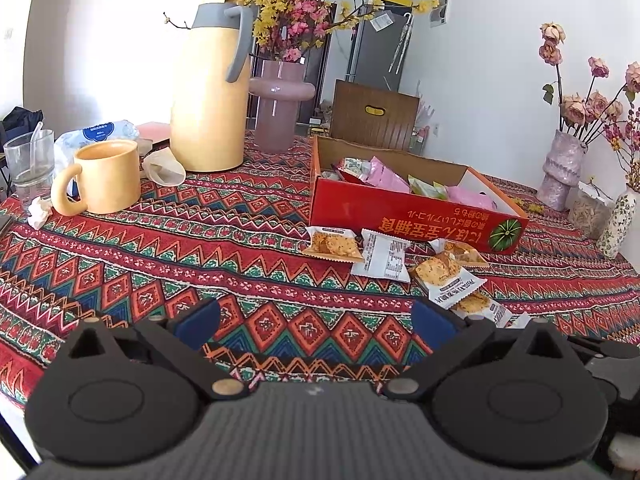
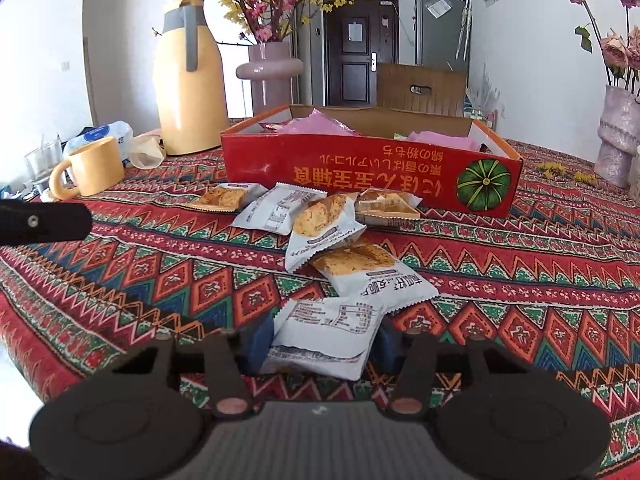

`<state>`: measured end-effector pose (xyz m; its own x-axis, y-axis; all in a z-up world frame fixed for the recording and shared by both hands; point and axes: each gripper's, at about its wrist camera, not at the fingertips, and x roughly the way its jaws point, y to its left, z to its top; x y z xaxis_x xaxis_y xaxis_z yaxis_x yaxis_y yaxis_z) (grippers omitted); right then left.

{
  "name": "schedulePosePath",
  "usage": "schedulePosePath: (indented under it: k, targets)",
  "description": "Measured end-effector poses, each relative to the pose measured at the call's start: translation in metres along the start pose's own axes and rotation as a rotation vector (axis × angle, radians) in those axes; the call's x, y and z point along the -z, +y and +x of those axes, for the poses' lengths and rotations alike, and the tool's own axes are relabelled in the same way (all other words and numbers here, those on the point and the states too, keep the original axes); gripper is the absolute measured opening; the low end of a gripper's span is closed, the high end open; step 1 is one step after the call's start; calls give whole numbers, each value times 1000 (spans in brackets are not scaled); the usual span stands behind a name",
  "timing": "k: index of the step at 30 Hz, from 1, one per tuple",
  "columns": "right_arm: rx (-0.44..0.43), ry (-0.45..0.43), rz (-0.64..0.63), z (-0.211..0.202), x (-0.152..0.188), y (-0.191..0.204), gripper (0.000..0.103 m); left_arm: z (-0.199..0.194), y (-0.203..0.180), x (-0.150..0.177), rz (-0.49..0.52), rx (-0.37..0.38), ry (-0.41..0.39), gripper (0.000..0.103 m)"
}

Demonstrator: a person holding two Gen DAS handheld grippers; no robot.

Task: Organize snacks
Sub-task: 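Grasp the white wrapper packet with the right tool, then grasp the oat-crisp packet with the left tool while the right tool holds the white packet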

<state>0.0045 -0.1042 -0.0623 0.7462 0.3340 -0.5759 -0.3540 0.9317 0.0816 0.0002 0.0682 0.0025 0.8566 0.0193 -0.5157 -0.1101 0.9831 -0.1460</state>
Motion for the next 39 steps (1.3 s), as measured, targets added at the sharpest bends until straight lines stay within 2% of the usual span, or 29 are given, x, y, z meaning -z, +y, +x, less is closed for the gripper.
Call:
schedulePosePath:
  k: [12, 13, 14, 22, 24, 32, 39]
  targets:
    - [-9, -48, 13, -19, 7, -13, 37, 6, -5, 2, 9, 3, 21, 103]
    - [-9, -55, 14, -21, 8, -13, 25, 6, -5, 2, 9, 2, 22, 103]
    - [-17, -67, 20, -23, 7, -15, 23, 6, -5, 3, 9, 1, 23, 103]
    - [-21, -121, 21, -38, 5, -18, 15, 7, -5, 2, 10, 1, 30, 103]
    - [-24, -138, 24, -42, 2, -21, 10, 10, -6, 1, 13, 0, 35, 103]
    - [10, -213, 59, -52, -17, -49, 9, 33, -15, -18, 46, -16, 49, 103]
    - [75, -270, 80, -46, -41, -86, 9, 72, -25, -46, 75, -55, 71, 103]
